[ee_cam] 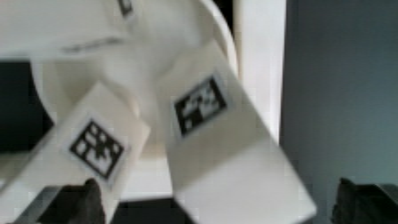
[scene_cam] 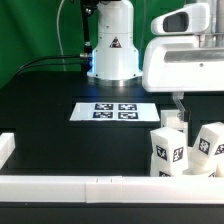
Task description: Assemble stool
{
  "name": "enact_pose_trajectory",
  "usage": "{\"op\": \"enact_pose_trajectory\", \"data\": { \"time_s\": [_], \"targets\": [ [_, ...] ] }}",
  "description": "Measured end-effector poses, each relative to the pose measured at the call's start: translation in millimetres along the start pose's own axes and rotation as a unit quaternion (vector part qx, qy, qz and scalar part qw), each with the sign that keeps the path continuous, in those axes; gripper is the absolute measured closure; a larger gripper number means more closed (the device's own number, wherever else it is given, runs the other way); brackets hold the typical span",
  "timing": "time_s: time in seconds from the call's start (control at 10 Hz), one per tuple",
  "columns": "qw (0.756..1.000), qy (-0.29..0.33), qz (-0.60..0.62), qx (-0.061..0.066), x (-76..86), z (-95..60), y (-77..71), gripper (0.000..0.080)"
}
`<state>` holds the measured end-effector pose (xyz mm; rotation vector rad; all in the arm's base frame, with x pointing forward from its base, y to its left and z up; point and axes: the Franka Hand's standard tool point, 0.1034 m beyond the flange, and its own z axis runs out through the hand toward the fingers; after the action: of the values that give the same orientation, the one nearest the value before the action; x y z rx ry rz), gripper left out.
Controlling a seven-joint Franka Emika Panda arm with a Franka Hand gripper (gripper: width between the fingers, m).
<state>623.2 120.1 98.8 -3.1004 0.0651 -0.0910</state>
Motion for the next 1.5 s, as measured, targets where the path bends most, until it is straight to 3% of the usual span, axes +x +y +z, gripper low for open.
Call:
{"op": "enact_pose_trajectory", "data": {
  "time_s": [0.2,0.4,0.5,0.8,1.0,1.3,1.5],
  "targets": [
    [0.999,-0.01,-0.033,-0.001,1.7,11.0,-10.2,0.015],
    [0.997,-0.007,-0.076,-0.01,1.8,17.2,-8.2,0.015],
    [0.994,-0.006,-0.11,-0.023,2.2,20.4,-7.7,0.015],
    [0.995,-0.005,-0.096,-0.028,2.3,22.4,-5.8,0.0164],
    [0.996,-0.005,-0.089,-0.03,2.2,22.6,-3.0,0.0462],
    [0.999,-0.002,0.029,-0.03,2.0,22.9,-2.1,0.0462],
    [0.969,0.019,0.244,-0.031,-0.7,23.7,-2.2,0.0462]
  ]
}}
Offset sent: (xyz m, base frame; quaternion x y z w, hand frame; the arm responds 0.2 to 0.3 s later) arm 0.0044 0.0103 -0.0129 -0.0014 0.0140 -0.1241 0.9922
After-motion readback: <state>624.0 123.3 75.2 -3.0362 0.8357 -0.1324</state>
